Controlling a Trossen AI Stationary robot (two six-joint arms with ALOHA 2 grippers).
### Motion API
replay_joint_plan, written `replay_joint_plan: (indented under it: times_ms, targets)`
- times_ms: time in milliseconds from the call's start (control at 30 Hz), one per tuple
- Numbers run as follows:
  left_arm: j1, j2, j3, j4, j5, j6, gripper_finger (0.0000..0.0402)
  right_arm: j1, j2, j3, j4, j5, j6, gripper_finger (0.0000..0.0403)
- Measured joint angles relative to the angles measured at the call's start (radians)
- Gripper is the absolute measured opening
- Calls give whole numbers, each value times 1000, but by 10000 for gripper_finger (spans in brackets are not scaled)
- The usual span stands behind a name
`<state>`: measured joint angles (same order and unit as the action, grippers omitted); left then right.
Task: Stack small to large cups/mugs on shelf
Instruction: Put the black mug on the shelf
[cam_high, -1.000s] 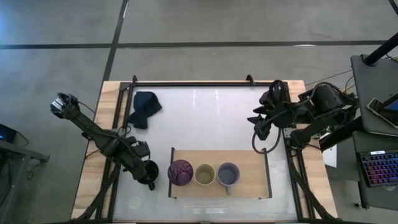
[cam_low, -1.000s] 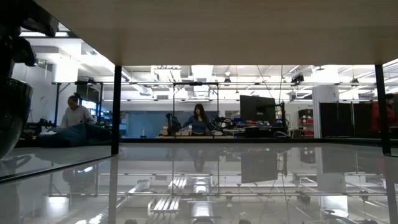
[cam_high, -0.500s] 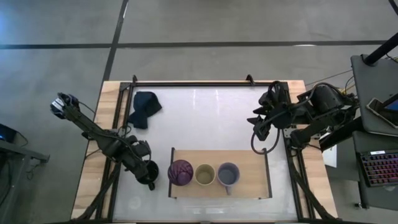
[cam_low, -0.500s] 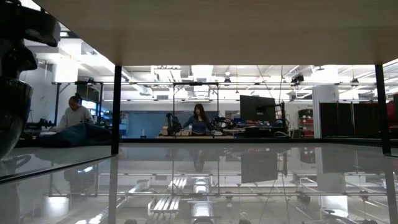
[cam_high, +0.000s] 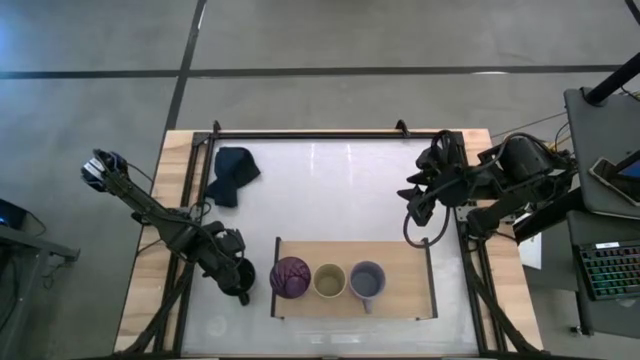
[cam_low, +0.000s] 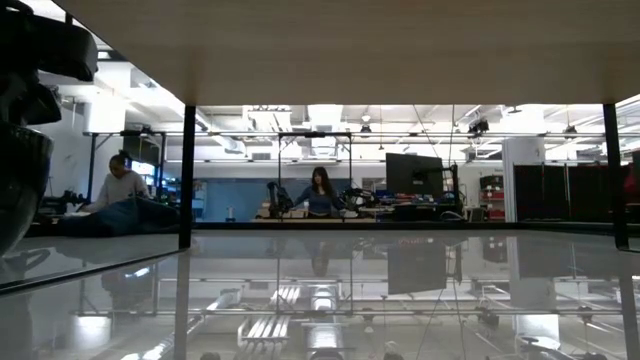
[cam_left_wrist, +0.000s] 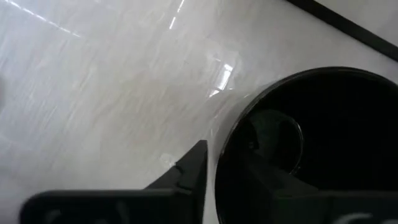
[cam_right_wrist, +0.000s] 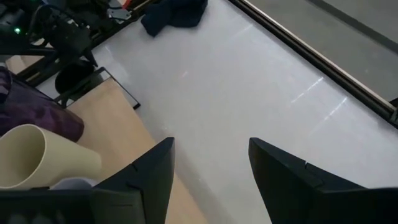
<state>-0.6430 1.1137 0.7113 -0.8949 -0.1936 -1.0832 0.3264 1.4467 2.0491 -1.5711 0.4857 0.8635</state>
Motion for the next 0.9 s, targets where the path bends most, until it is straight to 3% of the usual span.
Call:
replay_joint_plan:
  times_ms: [200, 600, 767, 900]
  targets:
    - [0, -1, 3, 1, 2, -1, 12, 1, -7, 0, 0, -26, -8, 199]
    - [29, -3, 4, -3, 36, 17, 17, 3, -44, -25, 0, -46, -30, 198]
    - [166, -41, 7, -23, 21, 75, 12, 3, -91, -60, 0, -44, -7, 198]
    - [351, -126, 8, -17, -2, 205, 6, 3, -143, -104, 0, -40, 31, 198]
